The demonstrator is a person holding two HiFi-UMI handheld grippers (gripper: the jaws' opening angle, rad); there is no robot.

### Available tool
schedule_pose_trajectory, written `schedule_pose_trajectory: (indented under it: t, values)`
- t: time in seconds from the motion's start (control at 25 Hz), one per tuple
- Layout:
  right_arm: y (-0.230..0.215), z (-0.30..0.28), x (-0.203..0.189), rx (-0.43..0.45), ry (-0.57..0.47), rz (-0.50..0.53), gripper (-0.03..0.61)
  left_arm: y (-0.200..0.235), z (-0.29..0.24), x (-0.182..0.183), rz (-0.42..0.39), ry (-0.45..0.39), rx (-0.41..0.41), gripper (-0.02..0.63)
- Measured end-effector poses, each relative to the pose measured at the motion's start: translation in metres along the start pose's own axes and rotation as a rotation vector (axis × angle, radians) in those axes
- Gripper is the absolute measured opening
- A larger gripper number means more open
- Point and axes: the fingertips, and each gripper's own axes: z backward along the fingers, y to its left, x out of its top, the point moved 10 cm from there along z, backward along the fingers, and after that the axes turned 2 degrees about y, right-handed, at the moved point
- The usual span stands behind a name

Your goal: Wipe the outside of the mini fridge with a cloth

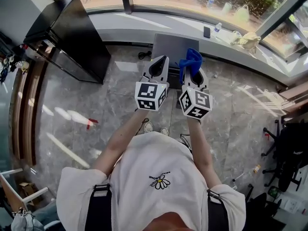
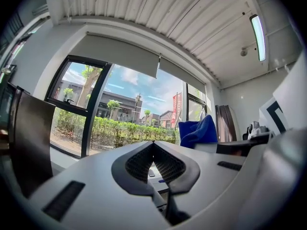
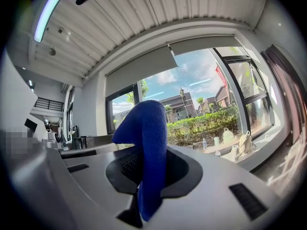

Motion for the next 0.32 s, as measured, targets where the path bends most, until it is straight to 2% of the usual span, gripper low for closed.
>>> schedule_pose_trajectory:
  t: [0.32]
  values:
    - [0.008,-0.001,-0.015,0.023,0.040,-0.002,0.075,0.018,0.004,-0.009,0.030,0.033,0.035,0.005]
